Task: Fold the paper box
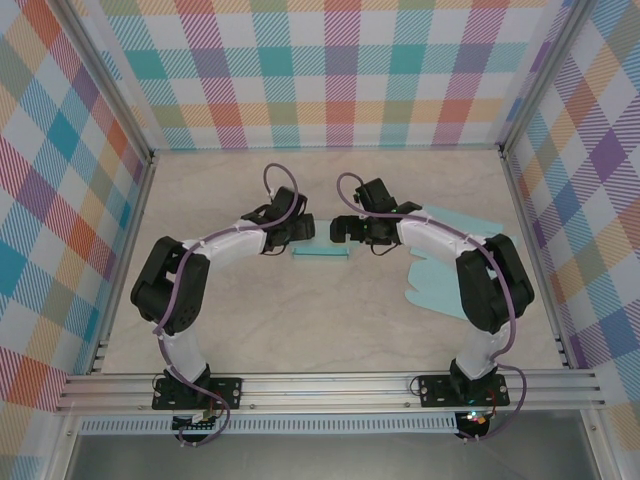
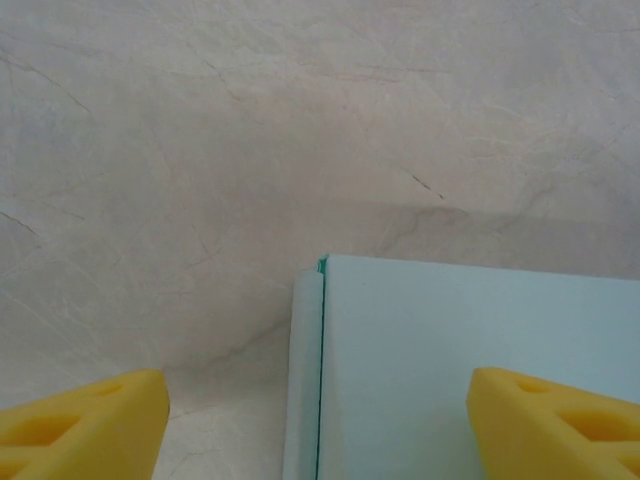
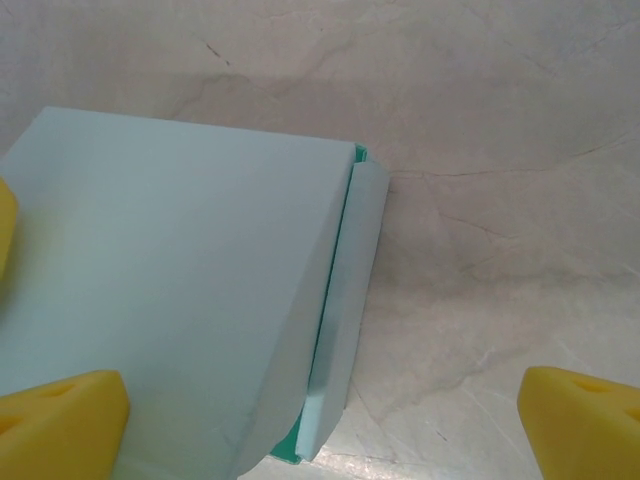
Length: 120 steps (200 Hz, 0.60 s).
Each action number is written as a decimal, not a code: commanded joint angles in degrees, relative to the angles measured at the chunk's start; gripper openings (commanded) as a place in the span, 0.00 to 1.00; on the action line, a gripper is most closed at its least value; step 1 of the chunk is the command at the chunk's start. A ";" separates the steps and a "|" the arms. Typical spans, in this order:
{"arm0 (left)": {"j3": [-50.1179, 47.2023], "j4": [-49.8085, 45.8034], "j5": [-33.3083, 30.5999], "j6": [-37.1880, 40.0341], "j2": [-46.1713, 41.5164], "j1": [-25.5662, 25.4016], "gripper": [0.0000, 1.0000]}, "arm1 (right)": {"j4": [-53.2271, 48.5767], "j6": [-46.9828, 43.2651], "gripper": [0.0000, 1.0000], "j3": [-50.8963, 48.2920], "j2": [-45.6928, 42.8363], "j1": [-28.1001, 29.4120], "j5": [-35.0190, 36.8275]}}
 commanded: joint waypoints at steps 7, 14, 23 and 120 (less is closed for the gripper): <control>-4.06 2.57 1.02 -2.39 0.14 0.82 0.74 | 1.60 0.95 1.00 -2.11 1.47 -0.48 -2.54; -4.95 3.06 1.09 -2.80 0.10 0.81 0.73 | 1.87 1.14 0.99 -2.46 1.64 -0.55 -2.70; -5.89 3.59 1.07 -3.25 0.10 0.79 0.71 | 2.17 1.46 0.99 -2.87 2.13 -0.57 -2.87; -10.57 5.27 1.80 -5.47 -3.21 0.79 0.58 | 8.21 5.02 0.96 -6.56 0.99 -2.70 -10.83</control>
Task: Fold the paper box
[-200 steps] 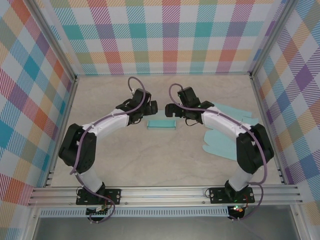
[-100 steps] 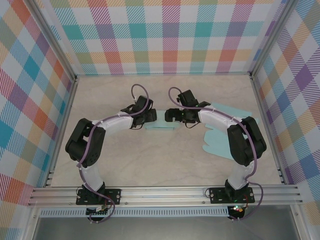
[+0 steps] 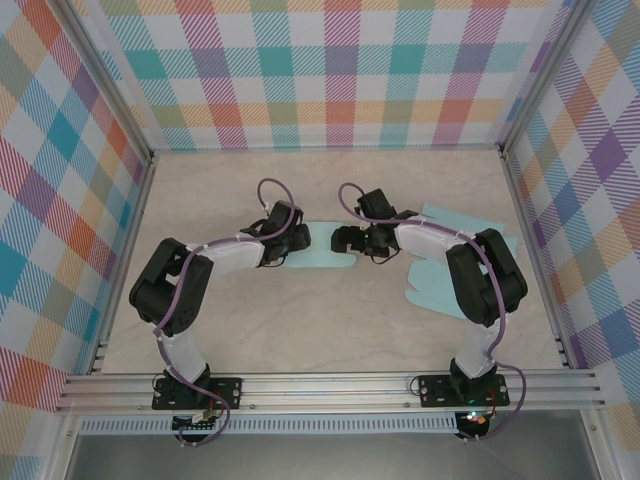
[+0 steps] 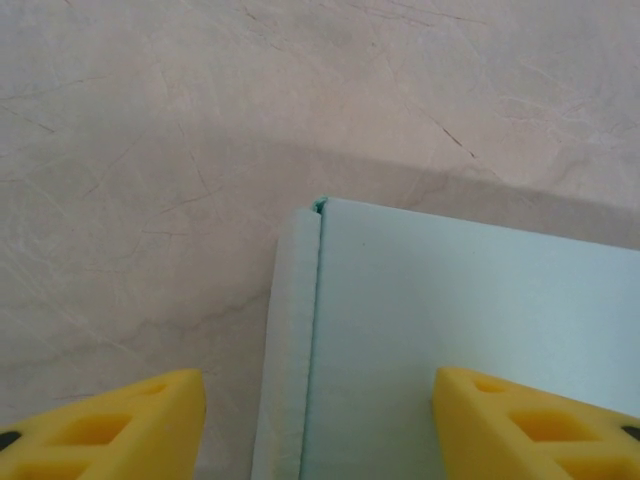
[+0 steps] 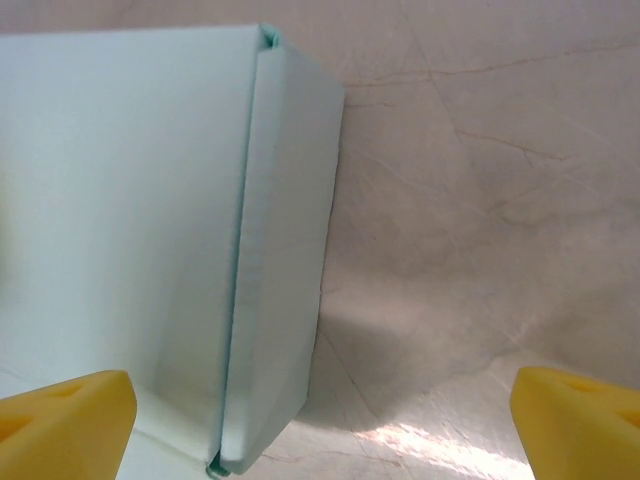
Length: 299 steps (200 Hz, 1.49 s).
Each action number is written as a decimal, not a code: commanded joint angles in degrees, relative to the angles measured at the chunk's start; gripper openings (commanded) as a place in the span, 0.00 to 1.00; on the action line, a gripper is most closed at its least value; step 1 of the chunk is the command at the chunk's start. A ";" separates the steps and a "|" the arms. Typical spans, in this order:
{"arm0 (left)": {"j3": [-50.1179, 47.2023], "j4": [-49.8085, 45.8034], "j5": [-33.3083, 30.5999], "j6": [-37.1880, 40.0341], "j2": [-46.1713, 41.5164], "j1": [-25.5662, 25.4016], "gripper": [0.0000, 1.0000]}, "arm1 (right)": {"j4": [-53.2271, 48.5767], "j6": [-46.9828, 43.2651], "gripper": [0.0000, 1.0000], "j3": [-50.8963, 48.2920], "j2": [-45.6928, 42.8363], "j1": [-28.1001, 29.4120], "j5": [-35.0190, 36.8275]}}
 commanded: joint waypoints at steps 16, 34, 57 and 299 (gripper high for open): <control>-2.06 -4.53 0.18 -0.38 -3.48 0.77 0.57 | 5.72 2.89 0.96 -2.67 -2.48 -2.35 -7.57; -2.13 -5.01 0.06 -0.54 -4.69 0.75 0.58 | 6.62 3.43 0.96 -2.80 -2.31 -3.36 -10.17; -2.02 -6.09 -1.18 -0.43 -5.62 0.77 0.61 | 7.87 3.39 0.95 -2.84 -1.50 -3.66 -13.34; -2.73 -8.92 1.05 0.85 -9.27 0.94 0.51 | 6.81 -10.90 0.68 -9.84 -12.18 0.75 -3.17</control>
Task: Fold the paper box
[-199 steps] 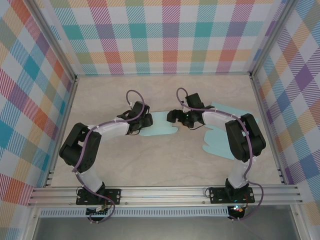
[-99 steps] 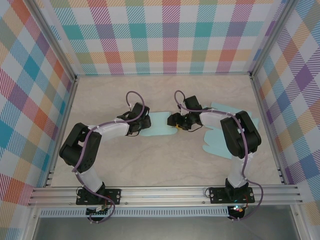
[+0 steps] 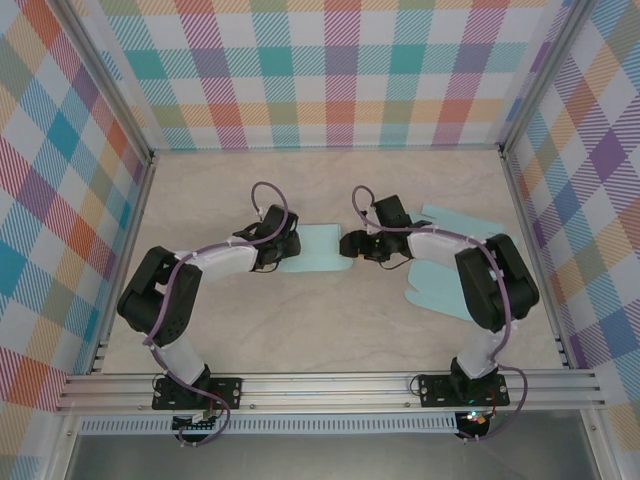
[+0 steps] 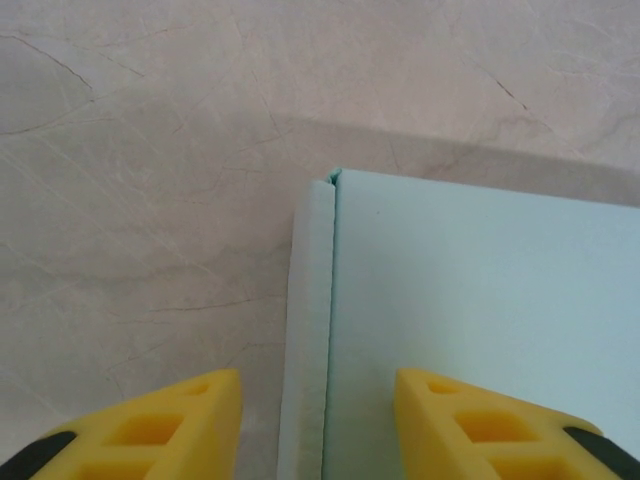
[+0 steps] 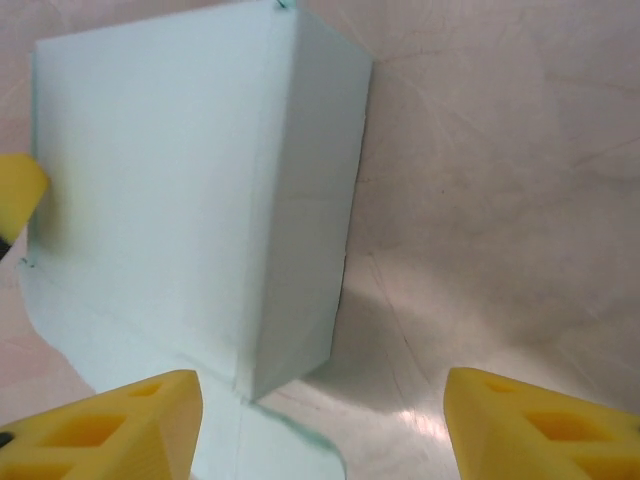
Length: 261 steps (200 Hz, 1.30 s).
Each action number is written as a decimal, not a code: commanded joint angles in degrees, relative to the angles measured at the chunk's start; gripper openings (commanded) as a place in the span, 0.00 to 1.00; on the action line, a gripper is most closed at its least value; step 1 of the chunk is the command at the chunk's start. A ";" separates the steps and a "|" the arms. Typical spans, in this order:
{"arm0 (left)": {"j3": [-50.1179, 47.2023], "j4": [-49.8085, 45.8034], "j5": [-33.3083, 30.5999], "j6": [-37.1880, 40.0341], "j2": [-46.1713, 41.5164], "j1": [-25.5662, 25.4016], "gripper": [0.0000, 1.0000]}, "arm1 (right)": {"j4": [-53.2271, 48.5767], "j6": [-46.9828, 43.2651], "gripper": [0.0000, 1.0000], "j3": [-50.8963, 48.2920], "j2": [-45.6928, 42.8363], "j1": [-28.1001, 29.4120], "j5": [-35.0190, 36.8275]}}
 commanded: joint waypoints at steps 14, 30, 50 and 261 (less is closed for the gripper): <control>-0.02 -3.58 2.34 1.06 -7.19 0.88 0.58 | -3.44 -13.43 0.71 -1.71 -9.95 7.13 15.51; -1.09 -3.56 0.84 1.40 -11.32 0.96 0.64 | -3.97 -19.72 0.75 -2.59 -12.09 13.24 25.69; -3.57 -4.80 -3.58 0.89 -17.60 1.14 0.71 | -2.44 -26.01 0.75 -3.97 -12.22 19.84 37.41; -18.72 -19.94 -26.21 -5.94 -56.79 2.38 1.00 | 28.76 -61.45 0.73 2.91 15.82 33.05 59.82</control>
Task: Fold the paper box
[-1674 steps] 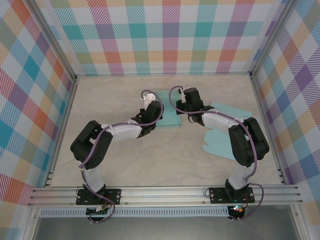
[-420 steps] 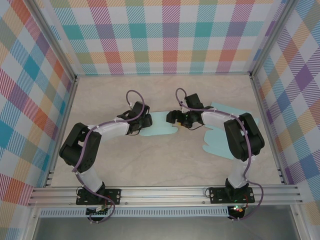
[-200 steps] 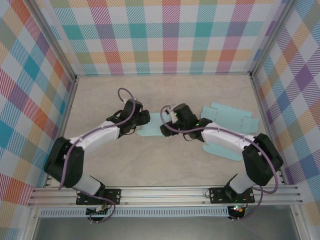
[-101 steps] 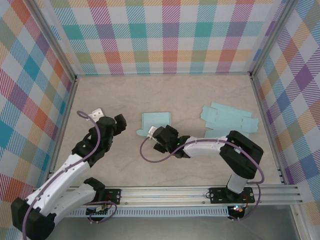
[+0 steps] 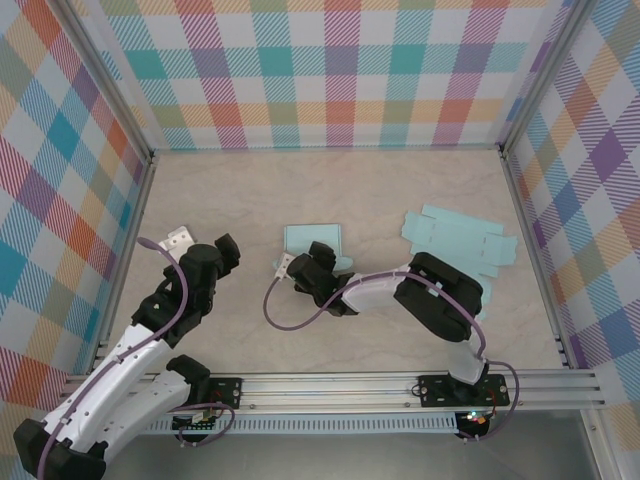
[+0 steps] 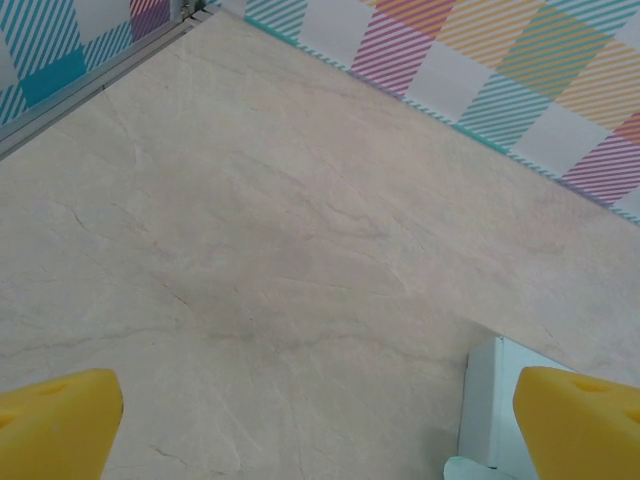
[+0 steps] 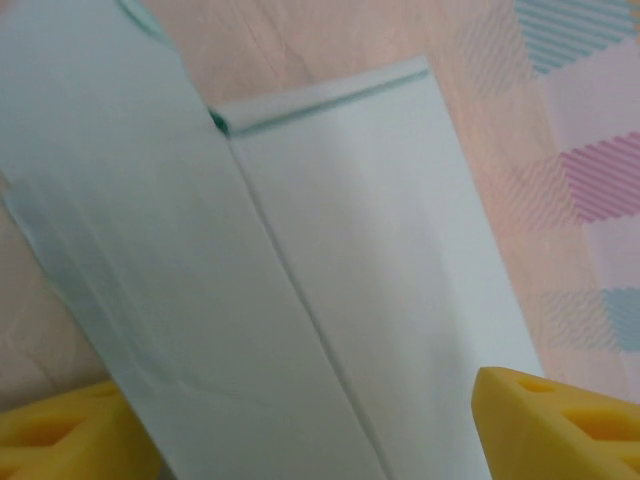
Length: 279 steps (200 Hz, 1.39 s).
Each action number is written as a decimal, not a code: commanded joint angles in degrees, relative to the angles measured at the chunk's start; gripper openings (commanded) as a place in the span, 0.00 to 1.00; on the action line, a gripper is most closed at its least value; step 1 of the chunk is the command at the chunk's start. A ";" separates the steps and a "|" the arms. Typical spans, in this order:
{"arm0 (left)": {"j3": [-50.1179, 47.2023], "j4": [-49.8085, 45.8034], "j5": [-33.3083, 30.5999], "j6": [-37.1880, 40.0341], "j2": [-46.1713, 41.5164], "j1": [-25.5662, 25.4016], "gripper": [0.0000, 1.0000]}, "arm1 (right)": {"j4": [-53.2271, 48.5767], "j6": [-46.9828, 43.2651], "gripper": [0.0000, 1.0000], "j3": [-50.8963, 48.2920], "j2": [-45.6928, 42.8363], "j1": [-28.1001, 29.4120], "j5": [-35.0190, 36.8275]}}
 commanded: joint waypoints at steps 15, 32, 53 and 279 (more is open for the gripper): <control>-0.77 -1.53 -1.22 -0.28 -0.79 0.63 1.00 | 3.75 -5.00 0.67 2.36 4.01 -0.08 1.21; -0.98 -1.47 -1.24 -0.27 -1.33 0.63 1.00 | 3.90 -5.40 0.60 2.34 3.82 -0.09 1.10; -1.10 -1.48 -1.56 -0.30 -1.59 0.63 1.00 | 4.04 -5.84 0.45 2.05 3.08 -0.04 0.88; 6.26 8.52 22.89 11.42 8.19 2.79 0.95 | -68.26 1.63 0.00 28.34 -13.44 -11.77 -47.53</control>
